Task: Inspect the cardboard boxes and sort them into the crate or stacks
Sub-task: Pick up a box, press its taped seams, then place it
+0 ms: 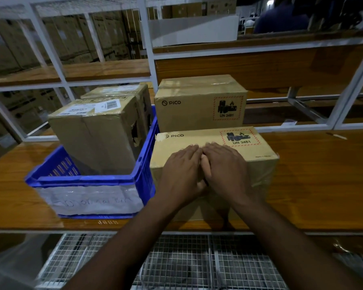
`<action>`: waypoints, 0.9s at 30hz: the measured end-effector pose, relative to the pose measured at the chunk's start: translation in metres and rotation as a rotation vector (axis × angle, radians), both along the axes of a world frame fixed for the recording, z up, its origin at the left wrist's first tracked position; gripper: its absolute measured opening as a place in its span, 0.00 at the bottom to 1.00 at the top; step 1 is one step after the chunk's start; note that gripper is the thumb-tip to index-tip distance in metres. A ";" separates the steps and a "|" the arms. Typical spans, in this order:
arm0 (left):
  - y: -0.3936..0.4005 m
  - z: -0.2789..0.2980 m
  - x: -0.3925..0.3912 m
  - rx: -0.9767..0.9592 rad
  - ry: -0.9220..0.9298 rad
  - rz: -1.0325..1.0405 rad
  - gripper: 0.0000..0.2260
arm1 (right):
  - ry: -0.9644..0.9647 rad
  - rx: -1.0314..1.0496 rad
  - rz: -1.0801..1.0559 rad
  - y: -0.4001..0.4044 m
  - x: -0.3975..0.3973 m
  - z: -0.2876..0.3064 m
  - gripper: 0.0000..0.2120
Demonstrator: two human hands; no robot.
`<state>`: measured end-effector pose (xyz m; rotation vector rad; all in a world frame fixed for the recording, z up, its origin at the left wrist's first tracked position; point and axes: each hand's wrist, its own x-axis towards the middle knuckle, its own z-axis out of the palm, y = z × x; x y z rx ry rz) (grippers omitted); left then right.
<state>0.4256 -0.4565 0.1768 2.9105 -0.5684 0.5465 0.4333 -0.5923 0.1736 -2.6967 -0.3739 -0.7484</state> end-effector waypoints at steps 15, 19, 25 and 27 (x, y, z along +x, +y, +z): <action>0.051 0.016 0.004 -0.027 0.175 0.121 0.42 | 0.136 0.006 -0.262 -0.054 0.010 0.015 0.15; 0.050 0.021 0.013 -0.124 0.114 0.165 0.34 | 0.187 0.012 -0.275 -0.050 0.019 0.021 0.13; 0.026 0.021 0.049 0.040 0.239 0.040 0.26 | 0.372 -0.155 -0.087 -0.007 0.038 0.028 0.24; 0.016 0.019 0.056 0.044 0.293 -0.021 0.25 | 0.384 -0.200 -0.005 0.000 0.042 0.030 0.25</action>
